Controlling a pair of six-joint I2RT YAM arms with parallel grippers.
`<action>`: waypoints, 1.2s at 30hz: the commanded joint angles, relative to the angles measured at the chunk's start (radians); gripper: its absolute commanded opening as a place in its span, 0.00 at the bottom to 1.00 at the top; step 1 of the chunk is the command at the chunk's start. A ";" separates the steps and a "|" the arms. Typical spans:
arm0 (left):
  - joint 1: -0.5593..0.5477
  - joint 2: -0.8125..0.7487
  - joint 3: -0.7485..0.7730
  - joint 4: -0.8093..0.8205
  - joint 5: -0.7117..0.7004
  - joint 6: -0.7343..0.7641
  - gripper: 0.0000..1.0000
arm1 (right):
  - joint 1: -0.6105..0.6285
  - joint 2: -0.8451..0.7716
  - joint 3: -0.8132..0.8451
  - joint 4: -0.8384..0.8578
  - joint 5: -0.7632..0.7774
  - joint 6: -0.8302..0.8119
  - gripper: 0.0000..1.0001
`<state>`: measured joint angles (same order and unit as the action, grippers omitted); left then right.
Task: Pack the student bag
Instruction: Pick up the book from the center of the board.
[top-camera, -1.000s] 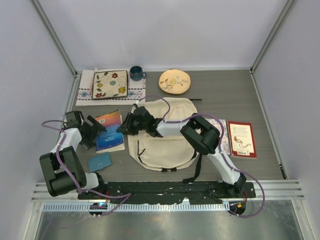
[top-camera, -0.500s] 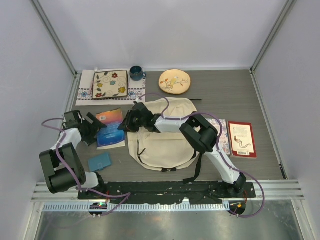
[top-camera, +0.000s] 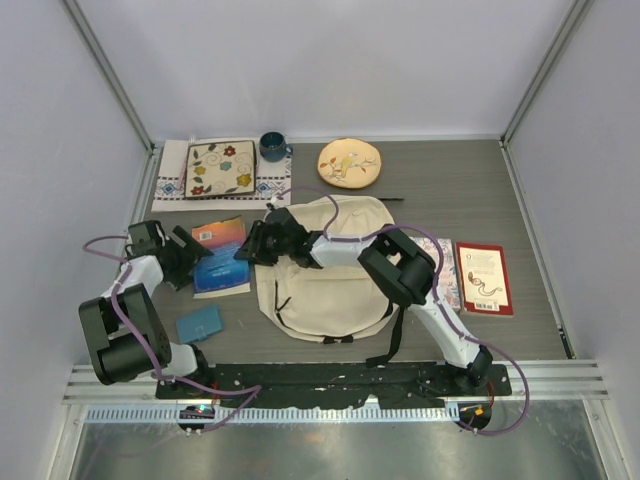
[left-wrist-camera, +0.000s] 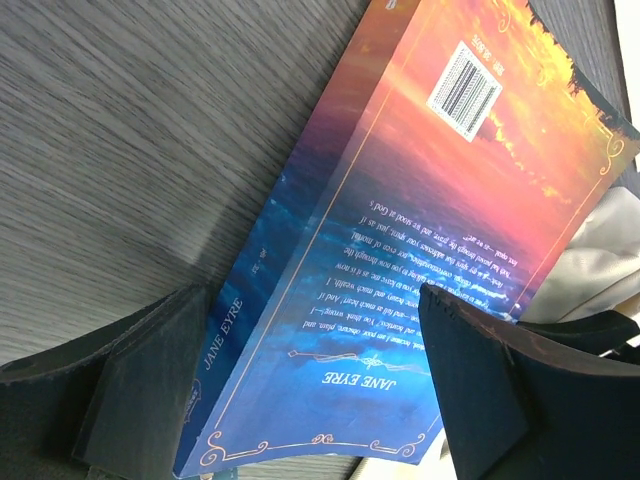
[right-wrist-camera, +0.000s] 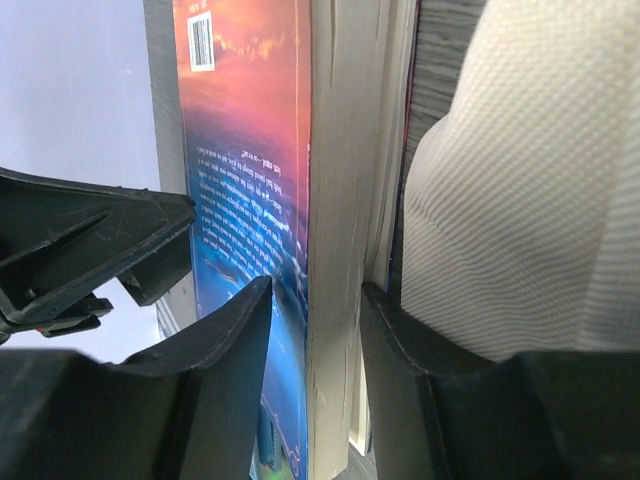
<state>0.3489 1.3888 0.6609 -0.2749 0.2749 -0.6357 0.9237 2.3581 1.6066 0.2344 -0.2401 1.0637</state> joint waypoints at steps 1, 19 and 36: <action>-0.018 0.023 -0.040 -0.020 0.009 0.004 0.89 | 0.053 -0.082 0.036 -0.053 0.025 -0.063 0.46; -0.019 -0.033 -0.038 -0.015 0.040 -0.025 0.74 | 0.089 -0.059 0.088 -0.006 0.032 -0.021 0.44; -0.019 -0.108 -0.009 -0.052 0.073 -0.051 0.81 | 0.083 -0.052 0.056 0.095 0.001 0.067 0.01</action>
<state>0.3534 1.3437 0.6300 -0.2733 0.2188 -0.6456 0.9619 2.3371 1.6321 0.1963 -0.1574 1.0981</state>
